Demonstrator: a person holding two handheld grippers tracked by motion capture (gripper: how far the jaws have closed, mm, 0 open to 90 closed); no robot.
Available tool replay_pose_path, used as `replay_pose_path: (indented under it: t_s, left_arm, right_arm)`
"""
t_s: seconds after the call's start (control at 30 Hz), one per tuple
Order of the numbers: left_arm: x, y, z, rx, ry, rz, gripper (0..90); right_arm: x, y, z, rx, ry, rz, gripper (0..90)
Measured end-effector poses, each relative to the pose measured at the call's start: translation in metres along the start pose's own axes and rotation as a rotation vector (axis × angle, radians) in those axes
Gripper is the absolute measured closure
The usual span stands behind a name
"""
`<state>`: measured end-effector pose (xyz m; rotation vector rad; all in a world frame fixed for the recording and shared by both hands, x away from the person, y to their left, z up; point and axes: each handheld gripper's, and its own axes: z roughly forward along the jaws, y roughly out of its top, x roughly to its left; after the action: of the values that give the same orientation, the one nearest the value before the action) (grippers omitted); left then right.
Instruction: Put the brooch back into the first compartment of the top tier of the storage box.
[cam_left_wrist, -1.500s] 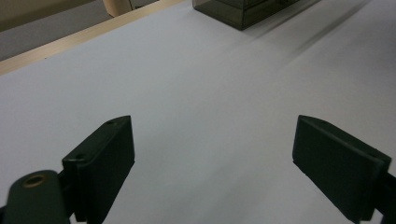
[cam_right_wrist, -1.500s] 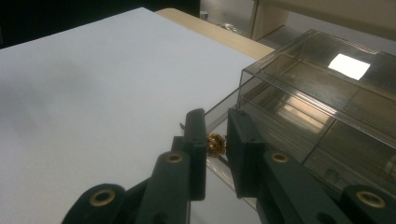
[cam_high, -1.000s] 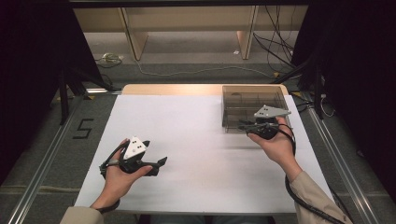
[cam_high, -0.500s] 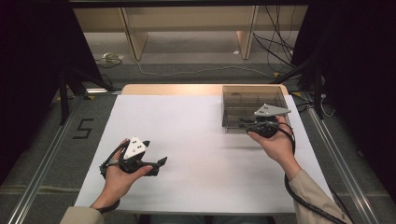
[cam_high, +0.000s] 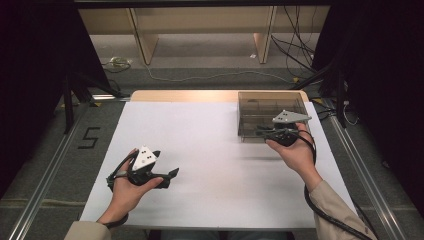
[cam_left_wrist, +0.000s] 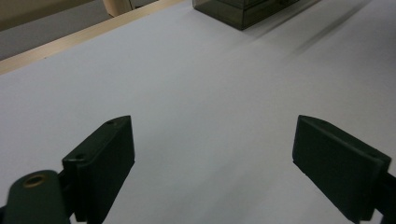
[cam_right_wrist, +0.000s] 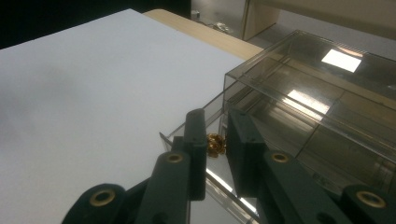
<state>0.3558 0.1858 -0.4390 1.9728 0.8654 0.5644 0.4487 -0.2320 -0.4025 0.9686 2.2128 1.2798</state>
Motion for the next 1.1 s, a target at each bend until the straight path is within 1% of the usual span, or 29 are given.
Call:
replay_pose_path:
  t_s: [0.77,1.1]
  left_arm:
    - [0.000,-0.001,0.001,0.002,-0.001,-0.001,13.0]
    - [0.000,-0.001,0.001,0.002,-0.003,-0.002,13.0]
  right_arm:
    - [-0.003,0.003,0.006,0.014,-0.024,0.009,79.2]
    - [-0.003,0.006,0.011,0.019,-0.028,0.002,79.2]
